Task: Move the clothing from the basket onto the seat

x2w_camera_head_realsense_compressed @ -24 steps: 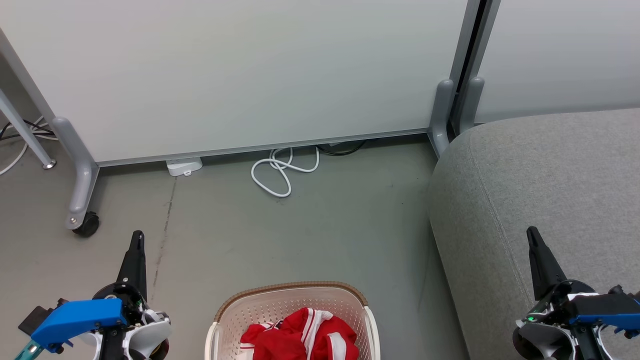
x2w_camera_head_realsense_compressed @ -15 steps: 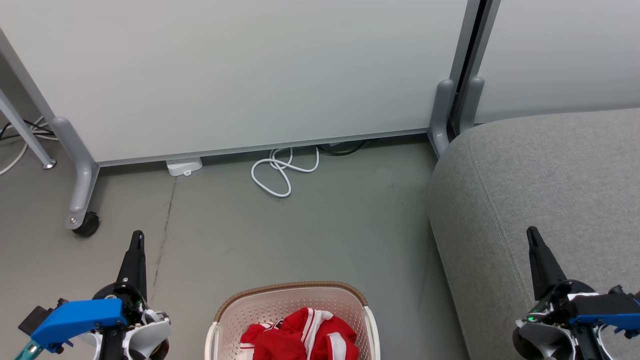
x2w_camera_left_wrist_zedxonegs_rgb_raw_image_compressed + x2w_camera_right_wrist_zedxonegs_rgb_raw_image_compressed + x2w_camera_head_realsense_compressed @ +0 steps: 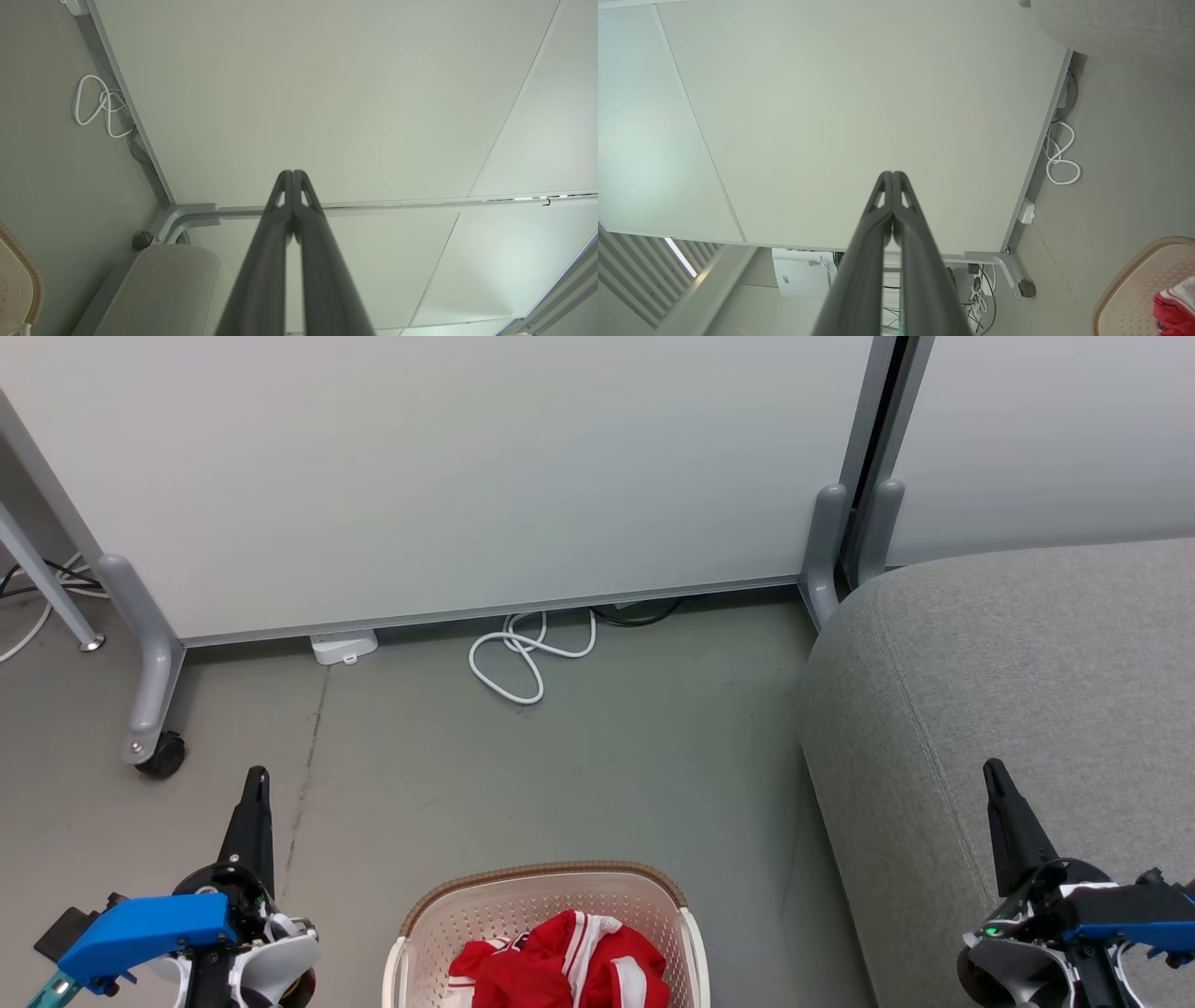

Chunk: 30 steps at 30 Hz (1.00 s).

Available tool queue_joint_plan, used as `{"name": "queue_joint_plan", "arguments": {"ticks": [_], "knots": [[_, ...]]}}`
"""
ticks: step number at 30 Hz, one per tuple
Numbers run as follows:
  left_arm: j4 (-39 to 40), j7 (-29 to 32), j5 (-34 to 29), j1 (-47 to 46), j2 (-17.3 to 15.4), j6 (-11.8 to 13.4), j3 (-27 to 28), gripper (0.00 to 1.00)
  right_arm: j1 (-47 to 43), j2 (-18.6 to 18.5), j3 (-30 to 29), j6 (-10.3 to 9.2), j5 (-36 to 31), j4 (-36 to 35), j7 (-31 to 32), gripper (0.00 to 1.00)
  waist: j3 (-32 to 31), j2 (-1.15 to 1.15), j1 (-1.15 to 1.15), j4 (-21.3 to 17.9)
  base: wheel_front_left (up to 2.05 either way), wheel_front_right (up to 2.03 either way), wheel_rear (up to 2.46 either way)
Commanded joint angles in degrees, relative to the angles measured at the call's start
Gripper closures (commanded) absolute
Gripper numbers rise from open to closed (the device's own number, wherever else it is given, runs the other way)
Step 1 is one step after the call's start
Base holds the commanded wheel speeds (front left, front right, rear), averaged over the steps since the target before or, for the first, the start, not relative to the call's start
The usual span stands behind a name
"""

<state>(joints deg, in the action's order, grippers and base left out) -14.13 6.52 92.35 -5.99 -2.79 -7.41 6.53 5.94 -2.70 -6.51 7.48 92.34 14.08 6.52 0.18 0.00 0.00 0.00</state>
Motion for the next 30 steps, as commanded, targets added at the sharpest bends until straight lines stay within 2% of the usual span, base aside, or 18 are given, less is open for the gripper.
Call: {"name": "queue_joint_plan", "arguments": {"ticks": [1, 21, 22, 30], "knots": [[0.2, 0.2, 0.1, -0.6, -0.2, -0.2, 0.1, 1.0, 0.6, -0.3, -0.1, 0.02, 0.2, -0.2, 0.2, 1.0, 0.0, 0.0, 0.0, 0.0, 0.0, 0.0, 0.0], [0.2, 0.2, 0.1, -0.6, -0.2, -0.2, 0.1, 1.0, 0.6, -0.3, -0.1, 0.02, 0.2, -0.2, 0.2, 1.0, 0.0, 0.0, 0.0, 0.0, 0.0, 0.0, 0.0], [0.0, 0.0, 0.0, 0.0, 0.0, 0.0, 0.0, 0.0, 0.0, 0.0, 0.0, 0.0, 0.0, 0.0, 0.0, 0.0, 0.0, 0.0, 0.0, 0.0, 0.0, 0.0, 0.0], [-1.3, -1.4, -0.5, 2.3, 0.6, 0.2, -0.9, 0.0, -2.0, 0.4, 1.1, -0.07, -0.5, 1.0, -1.3, 0.0, 0.0, 0.0, 0.0, 0.0, 0.0, 0.0, 0.0]]}}
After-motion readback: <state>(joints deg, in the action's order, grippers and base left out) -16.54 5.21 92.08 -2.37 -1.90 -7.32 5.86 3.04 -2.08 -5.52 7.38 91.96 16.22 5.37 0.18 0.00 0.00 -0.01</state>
